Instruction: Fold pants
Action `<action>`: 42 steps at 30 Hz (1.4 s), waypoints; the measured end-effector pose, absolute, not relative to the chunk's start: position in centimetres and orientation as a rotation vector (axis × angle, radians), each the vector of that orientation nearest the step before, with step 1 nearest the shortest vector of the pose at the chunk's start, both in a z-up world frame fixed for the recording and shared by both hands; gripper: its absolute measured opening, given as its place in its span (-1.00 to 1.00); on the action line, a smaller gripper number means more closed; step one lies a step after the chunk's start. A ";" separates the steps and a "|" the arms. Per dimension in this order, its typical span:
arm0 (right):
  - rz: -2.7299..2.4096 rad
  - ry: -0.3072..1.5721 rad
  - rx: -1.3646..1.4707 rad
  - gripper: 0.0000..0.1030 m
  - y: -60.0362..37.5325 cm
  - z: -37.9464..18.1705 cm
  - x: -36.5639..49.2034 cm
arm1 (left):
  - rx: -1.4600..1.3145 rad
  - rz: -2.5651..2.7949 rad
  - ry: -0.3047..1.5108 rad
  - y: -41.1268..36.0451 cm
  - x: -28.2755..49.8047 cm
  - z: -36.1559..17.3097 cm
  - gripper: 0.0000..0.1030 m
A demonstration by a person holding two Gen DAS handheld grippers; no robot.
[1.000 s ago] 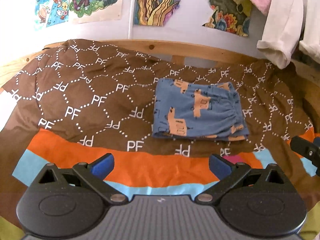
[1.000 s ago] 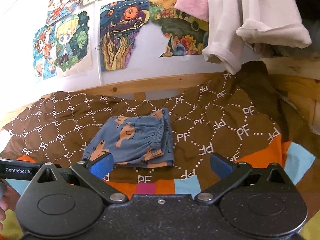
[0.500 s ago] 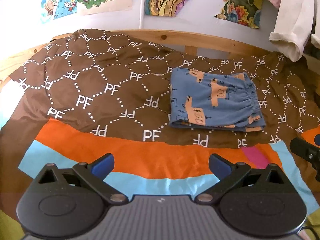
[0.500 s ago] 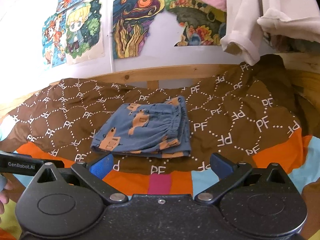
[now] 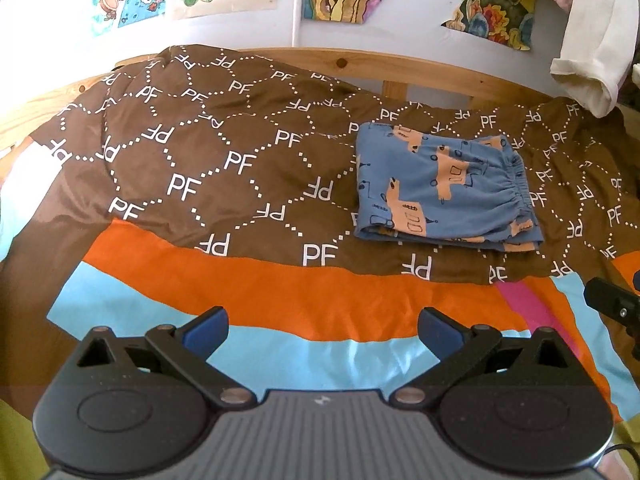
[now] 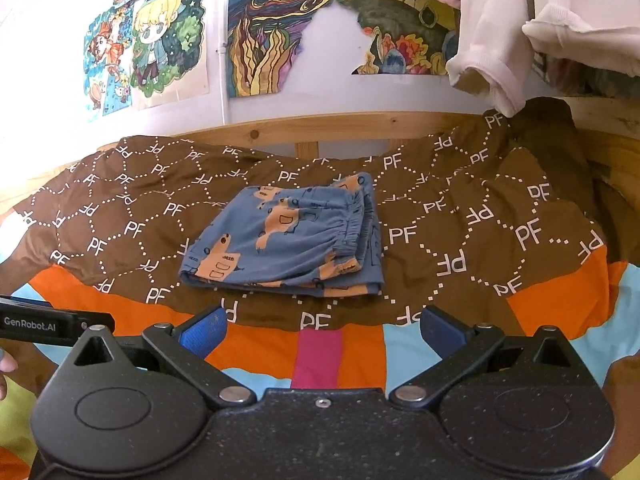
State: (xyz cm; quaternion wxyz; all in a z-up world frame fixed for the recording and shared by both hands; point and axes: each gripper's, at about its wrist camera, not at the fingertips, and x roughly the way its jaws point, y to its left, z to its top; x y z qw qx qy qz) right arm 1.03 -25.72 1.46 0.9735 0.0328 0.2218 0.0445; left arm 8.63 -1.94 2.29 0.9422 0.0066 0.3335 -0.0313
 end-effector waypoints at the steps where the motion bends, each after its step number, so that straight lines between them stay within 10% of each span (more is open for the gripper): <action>1: 0.091 0.447 0.066 0.99 -25.7 1.5 1.0 | 0.014 -0.063 0.680 -2.0 8.6 2.3 1.00; 42: 0.109 0.480 0.050 0.99 -25.5 1.1 1.3 | 0.016 -0.062 0.697 -1.9 8.5 2.3 1.00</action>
